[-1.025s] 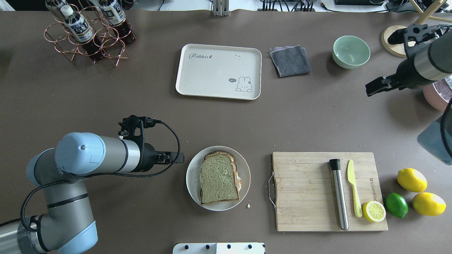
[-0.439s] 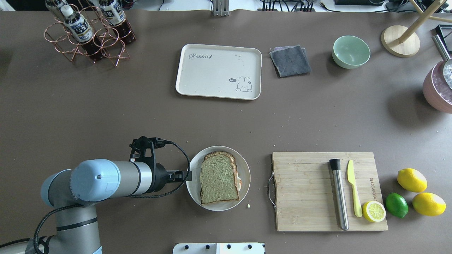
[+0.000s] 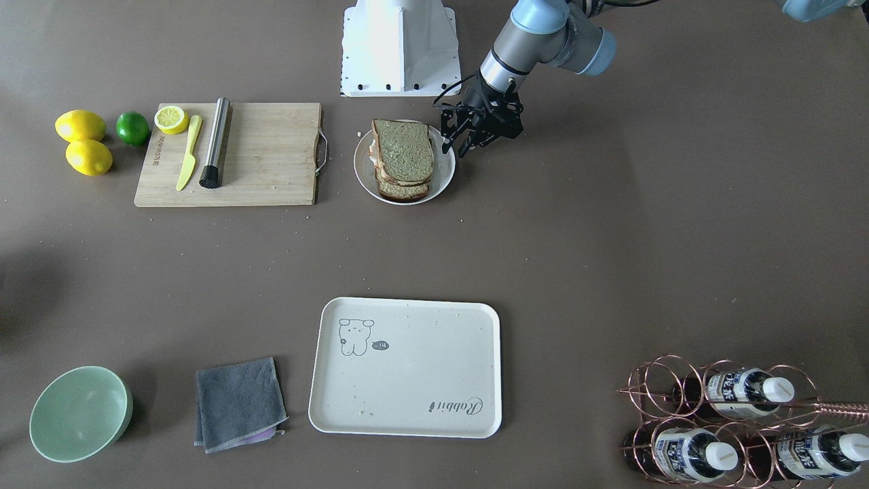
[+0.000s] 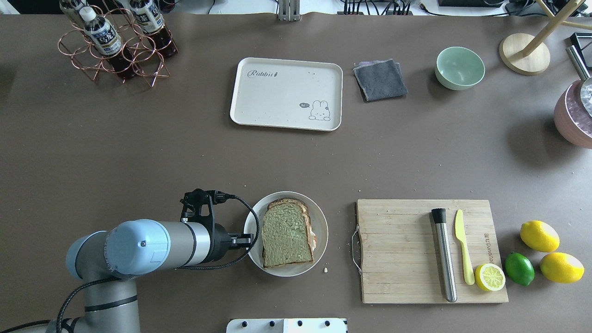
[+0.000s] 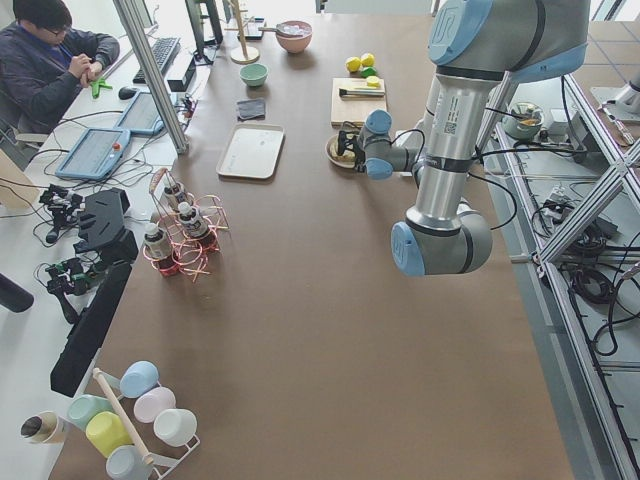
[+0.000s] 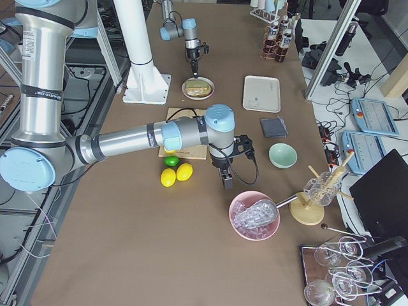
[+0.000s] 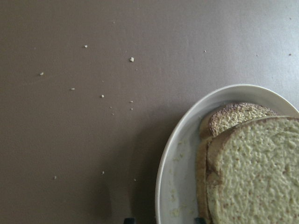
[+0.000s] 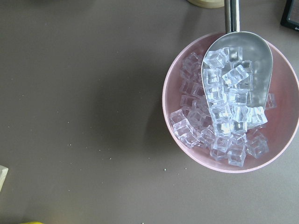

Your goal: Make sandwich and place on tray

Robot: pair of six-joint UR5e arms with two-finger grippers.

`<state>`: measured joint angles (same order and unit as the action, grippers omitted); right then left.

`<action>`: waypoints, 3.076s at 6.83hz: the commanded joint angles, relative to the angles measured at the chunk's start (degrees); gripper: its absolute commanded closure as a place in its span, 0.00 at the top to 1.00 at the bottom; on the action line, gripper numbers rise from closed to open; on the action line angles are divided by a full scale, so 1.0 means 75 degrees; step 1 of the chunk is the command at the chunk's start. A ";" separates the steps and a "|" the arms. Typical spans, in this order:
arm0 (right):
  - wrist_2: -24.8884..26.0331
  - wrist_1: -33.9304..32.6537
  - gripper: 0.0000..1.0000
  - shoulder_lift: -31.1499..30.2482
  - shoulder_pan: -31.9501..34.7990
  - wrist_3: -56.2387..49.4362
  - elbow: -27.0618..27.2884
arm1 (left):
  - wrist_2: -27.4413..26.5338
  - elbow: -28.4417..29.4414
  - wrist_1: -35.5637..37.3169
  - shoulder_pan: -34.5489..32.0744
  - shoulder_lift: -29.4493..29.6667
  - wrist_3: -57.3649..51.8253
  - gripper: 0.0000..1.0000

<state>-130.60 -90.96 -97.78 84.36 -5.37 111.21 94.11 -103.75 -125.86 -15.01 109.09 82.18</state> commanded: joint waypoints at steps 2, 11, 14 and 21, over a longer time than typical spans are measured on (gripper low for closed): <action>-0.0012 -0.0001 1.00 -0.0017 0.0038 -0.0045 -0.0074 | 0.0003 0.0098 0.0000 -0.0002 0.0056 -0.0001 0.36; 0.0058 -0.0001 1.00 -0.0684 0.0189 -0.0221 -0.0601 | 0.0712 0.0822 0.0106 -0.1568 0.0921 -0.0679 0.00; 0.0058 -0.0001 1.00 -0.0849 0.0377 -0.0221 -0.1057 | 0.1430 0.2225 0.0094 -0.2694 0.1996 -0.1184 0.00; 0.0011 -0.0001 1.00 -0.0873 0.0460 -0.0221 -0.1292 | 0.1819 0.6343 -0.0163 -0.3788 0.4614 -0.2239 0.00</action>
<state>-130.54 -90.97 -104.37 87.75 -7.03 101.73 107.92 -59.35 -126.29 -43.13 142.37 66.00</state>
